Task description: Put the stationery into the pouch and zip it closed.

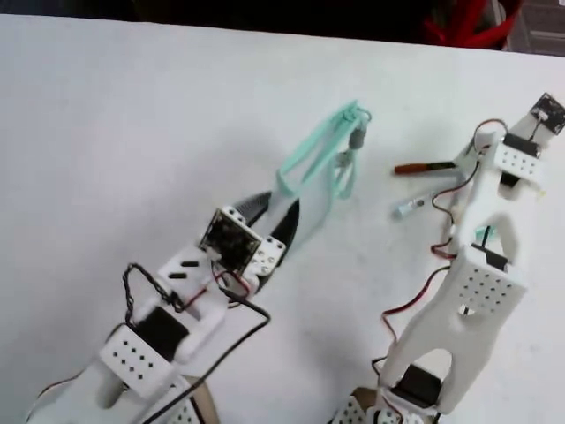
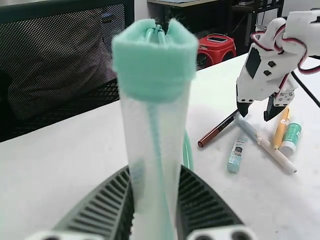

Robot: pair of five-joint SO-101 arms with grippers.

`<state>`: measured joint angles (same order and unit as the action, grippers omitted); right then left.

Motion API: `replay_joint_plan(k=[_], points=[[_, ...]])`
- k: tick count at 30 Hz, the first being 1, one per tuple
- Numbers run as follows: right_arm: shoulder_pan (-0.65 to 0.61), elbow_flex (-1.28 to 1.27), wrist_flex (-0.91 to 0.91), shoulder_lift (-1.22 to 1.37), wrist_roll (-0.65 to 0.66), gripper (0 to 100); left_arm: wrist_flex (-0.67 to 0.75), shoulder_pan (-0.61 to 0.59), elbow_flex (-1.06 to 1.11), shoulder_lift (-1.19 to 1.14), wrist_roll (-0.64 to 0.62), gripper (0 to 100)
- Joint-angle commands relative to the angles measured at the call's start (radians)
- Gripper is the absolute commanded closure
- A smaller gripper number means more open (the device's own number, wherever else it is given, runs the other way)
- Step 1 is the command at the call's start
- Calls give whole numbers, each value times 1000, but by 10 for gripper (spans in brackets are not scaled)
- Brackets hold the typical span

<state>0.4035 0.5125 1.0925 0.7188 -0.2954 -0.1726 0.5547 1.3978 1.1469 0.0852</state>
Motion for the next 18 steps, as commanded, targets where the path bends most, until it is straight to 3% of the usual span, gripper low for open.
replay_joint_plan(k=[1, 8, 15, 18], points=[[10, 150, 51, -21, 3, 822, 5, -15, 0, -15, 9, 962], [-44, 242, 12, 4, -5, 820, 5, -15, 0, -16, 9, 962], [-10, 252, 73, 84, -5, 817, 5, -12, 0, -16, 9, 962], [-13, 264, 47, 117, -6, 771, 6, -12, 0, -16, 9, 962]])
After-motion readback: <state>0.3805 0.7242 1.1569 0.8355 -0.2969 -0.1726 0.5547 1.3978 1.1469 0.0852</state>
